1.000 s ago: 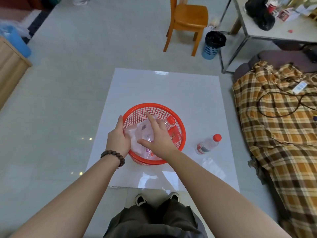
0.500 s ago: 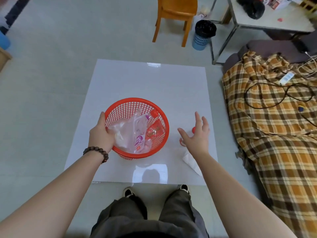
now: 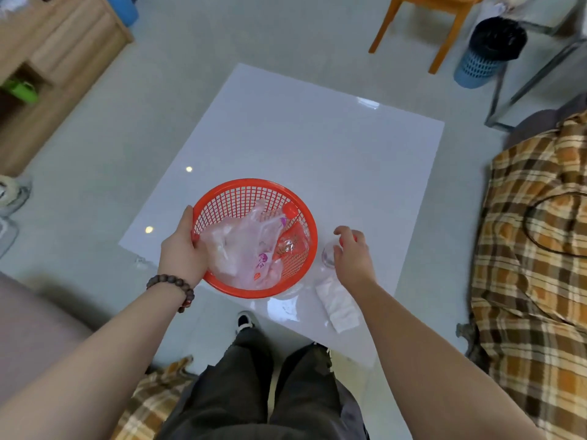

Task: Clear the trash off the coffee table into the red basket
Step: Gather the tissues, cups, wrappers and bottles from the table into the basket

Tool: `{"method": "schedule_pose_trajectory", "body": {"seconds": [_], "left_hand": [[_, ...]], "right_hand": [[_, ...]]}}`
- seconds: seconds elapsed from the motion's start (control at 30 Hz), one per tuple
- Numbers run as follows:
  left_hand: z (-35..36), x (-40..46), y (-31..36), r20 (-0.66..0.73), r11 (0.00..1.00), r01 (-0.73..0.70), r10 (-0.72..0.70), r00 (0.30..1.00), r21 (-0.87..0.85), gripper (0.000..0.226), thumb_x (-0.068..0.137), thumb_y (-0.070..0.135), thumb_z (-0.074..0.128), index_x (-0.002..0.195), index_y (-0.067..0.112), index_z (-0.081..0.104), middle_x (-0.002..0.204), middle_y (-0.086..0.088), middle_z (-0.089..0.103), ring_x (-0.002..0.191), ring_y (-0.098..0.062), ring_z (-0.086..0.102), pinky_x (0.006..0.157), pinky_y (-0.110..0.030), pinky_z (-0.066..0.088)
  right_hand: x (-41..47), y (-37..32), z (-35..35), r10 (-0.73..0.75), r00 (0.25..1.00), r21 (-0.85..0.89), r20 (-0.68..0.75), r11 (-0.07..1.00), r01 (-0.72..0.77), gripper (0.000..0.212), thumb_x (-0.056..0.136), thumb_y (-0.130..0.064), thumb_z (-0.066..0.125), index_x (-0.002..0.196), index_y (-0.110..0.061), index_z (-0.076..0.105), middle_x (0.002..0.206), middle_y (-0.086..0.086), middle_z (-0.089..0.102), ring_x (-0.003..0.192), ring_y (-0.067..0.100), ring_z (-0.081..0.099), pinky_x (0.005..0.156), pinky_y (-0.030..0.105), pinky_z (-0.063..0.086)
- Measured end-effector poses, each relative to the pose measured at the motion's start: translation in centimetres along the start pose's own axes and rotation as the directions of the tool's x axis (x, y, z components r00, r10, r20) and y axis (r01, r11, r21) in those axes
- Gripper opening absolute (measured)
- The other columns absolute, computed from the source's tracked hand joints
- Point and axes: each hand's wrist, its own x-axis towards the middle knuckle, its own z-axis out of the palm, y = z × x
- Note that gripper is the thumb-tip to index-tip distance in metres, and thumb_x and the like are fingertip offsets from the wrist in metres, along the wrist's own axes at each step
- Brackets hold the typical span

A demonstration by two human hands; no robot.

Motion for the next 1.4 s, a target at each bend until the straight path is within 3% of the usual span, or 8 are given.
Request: {"method": "schedule_pose_trajectory", "body": {"seconds": [0.2, 0.33, 0.53, 0.67, 0.83, 1.1, 1.27, 1.4], "left_hand": [[-0.2, -0.9, -0.4, -0.016, 1.000, 0.018, -0.017, 1.000, 0.020, 0.062, 0.087, 0.003, 0.041, 0.144, 0.021, 0.028, 0.098, -0.016, 0.062, 0.073, -0.025, 0.050, 0.069, -0.029, 0.038], [-0.1, -0.8, 0.8, -0.004, 1.000, 0.002, -0.002, 1.000, -0.005, 0.064, 0.085, 0.000, 0.041, 0.144, 0.022, 0.028, 0.097, -0.019, 0.061, 0.076, -0.028, 0.052, 0.070, -0.029, 0.037], [0.4, -0.7, 3.5, 0.058, 0.997, -0.064, 0.067, 0.996, -0.052, 0.065, 0.086, 0.001, 0.038, 0.146, 0.023, 0.025, 0.086, -0.008, 0.056, 0.072, -0.024, 0.052, 0.067, -0.027, 0.038], [0.1, -0.6, 5.0, 0.089, 0.983, -0.158, 0.166, 0.982, -0.094, 0.066, 0.085, 0.000, 0.038, 0.145, 0.024, 0.025, 0.095, -0.016, 0.062, 0.079, -0.030, 0.057, 0.070, -0.031, 0.045], [-0.2, -0.4, 5.4, 0.080, 0.968, -0.218, 0.228, 0.970, -0.122, 0.067, 0.085, 0.000, 0.039, 0.146, 0.026, 0.025, 0.101, -0.014, 0.063, 0.077, -0.026, 0.056, 0.069, -0.028, 0.043], [-0.7, 0.0, 4.3, 0.072, 0.970, -0.190, 0.202, 0.977, -0.149, 0.062, 0.088, 0.003, 0.043, 0.144, 0.025, 0.029, 0.118, -0.012, 0.060, 0.086, -0.017, 0.052, 0.078, -0.023, 0.039], [-0.9, 0.3, 3.5, 0.115, 0.983, -0.132, 0.146, 0.983, -0.125, 0.060, 0.088, 0.005, 0.042, 0.144, 0.025, 0.030, 0.123, -0.012, 0.058, 0.087, -0.018, 0.052, 0.077, -0.027, 0.042], [-0.5, 0.8, 2.8, 0.106, 0.992, -0.098, 0.106, 0.989, -0.075, 0.060, 0.089, 0.004, 0.042, 0.144, 0.023, 0.029, 0.124, -0.014, 0.057, 0.097, -0.027, 0.055, 0.079, -0.028, 0.039]], "right_hand": [[-0.3, -4.0, -6.2, -0.122, 0.907, 0.210, -0.403, 0.953, 0.221, 0.024, 0.093, -0.010, 0.042, 0.116, -0.014, 0.050, 0.119, 0.003, 0.045, 0.098, 0.011, 0.050, 0.086, 0.023, 0.041], [-0.7, -9.0, -11.1, -0.150, 0.810, 0.353, -0.566, 0.844, 0.403, 0.026, 0.087, -0.014, 0.044, 0.110, -0.026, 0.048, 0.106, -0.001, 0.052, 0.090, -0.002, 0.049, 0.076, 0.009, 0.039], [-2.0, -13.9, -12.3, -0.277, 0.809, 0.435, -0.519, 0.729, 0.529, 0.030, 0.080, -0.007, 0.046, 0.097, -0.031, 0.047, 0.095, 0.004, 0.061, 0.088, 0.018, 0.058, 0.071, 0.020, 0.046], [-2.1, -14.2, -10.2, -0.320, 0.843, 0.404, -0.433, 0.767, 0.499, 0.025, 0.080, -0.009, 0.048, 0.093, -0.031, 0.048, 0.088, 0.002, 0.057, 0.079, 0.013, 0.054, 0.065, 0.020, 0.043], [-0.6, -13.4, -8.3, -0.268, 0.882, 0.262, -0.387, 0.886, 0.384, 0.019, 0.085, -0.019, 0.047, 0.104, -0.023, 0.048, 0.105, -0.007, 0.045, 0.079, -0.002, 0.044, 0.071, 0.020, 0.039], [2.0, -12.1, -7.6, -0.240, 0.949, 0.104, -0.203, 0.959, 0.265, 0.054, 0.090, -0.043, 0.053, 0.133, -0.015, 0.037, 0.130, 0.003, 0.048, 0.116, 0.021, 0.048, 0.095, 0.037, 0.042], [2.2, -11.5, -7.9, -0.284, 0.955, 0.078, -0.086, 0.954, 0.291, 0.092, 0.075, -0.073, 0.049, 0.145, -0.042, -0.001, 0.157, 0.000, 0.016, 0.141, 0.023, 0.024, 0.111, 0.049, 0.029], [1.3, -8.7, -7.6, -0.243, 0.954, 0.163, -0.176, 0.948, 0.272, 0.086, 0.076, -0.077, 0.044, 0.142, -0.051, -0.005, 0.159, -0.005, 0.008, 0.145, 0.016, 0.010, 0.112, 0.040, 0.018]]}}
